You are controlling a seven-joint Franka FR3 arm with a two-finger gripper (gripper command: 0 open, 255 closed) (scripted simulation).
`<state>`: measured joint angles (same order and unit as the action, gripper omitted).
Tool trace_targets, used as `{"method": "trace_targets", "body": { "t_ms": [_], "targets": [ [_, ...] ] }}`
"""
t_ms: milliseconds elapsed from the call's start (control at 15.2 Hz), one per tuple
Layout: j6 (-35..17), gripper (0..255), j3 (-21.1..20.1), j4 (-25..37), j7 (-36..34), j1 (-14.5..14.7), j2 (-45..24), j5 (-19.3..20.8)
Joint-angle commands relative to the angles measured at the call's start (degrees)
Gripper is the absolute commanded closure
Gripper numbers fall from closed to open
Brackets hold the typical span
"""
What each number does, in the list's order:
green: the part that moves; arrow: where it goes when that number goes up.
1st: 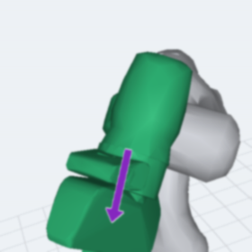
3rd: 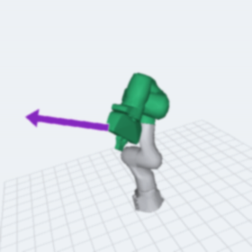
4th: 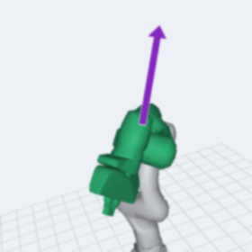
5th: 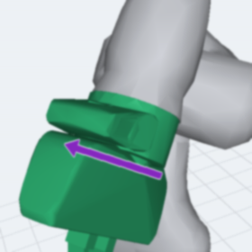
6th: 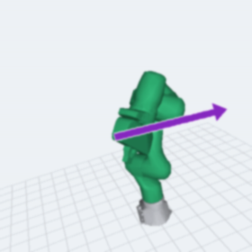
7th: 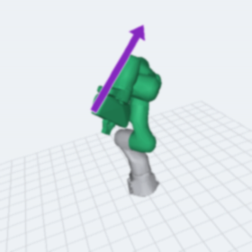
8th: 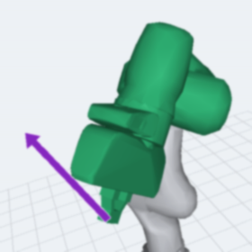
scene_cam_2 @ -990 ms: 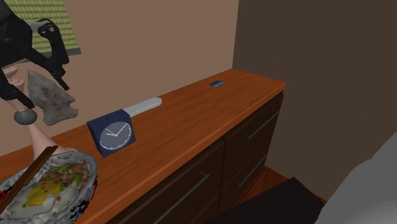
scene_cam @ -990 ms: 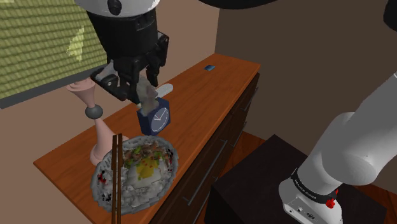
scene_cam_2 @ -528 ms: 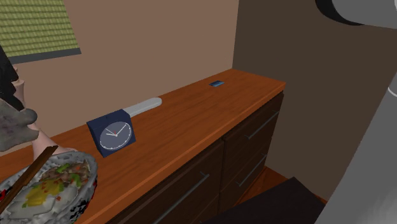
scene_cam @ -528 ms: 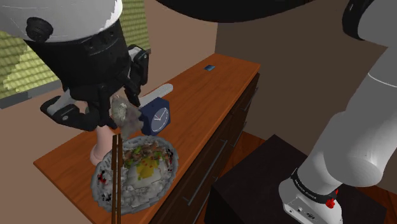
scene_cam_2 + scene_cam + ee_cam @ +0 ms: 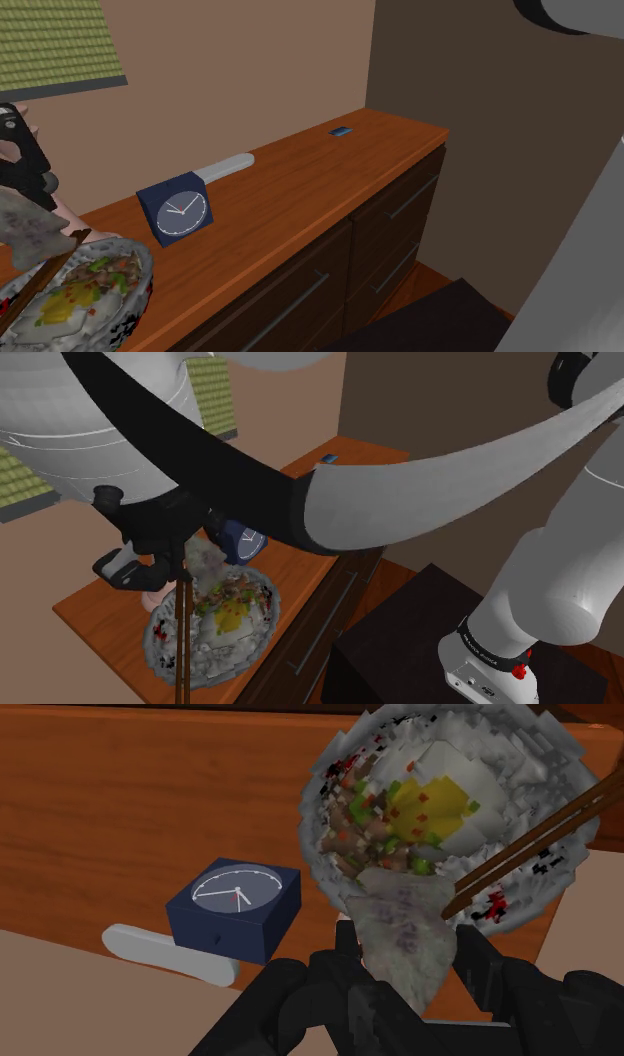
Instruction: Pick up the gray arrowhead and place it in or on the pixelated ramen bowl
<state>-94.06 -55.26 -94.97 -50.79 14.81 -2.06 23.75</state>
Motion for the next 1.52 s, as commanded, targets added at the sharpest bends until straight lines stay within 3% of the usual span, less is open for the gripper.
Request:
{"method": "trace_targets", "body": {
  "t_ms": [0,330,792,858,1188,1452],
  "targets": [
    [-1.60,255,0.10,-1.81,-0.38,-0.17,0.37,-0.24],
    [-4.92,255,0.26,-5.42,-1.35,-0.41,0.67,-0.30],
    [-4.92,255,0.26,-5.42,-1.35,-0.41,0.67,-0.30],
    [-4.92,0,0.26,-5.42,-1.36,-0.41,0.67,-0.30],
    [-4.92,0,0.26,-5.42,-1.36,-0.41,0.67,-0.30],
    [2.85,0,-1.21,2.52,-1.73,1.49,-0.97,0.66]
  ]
}}
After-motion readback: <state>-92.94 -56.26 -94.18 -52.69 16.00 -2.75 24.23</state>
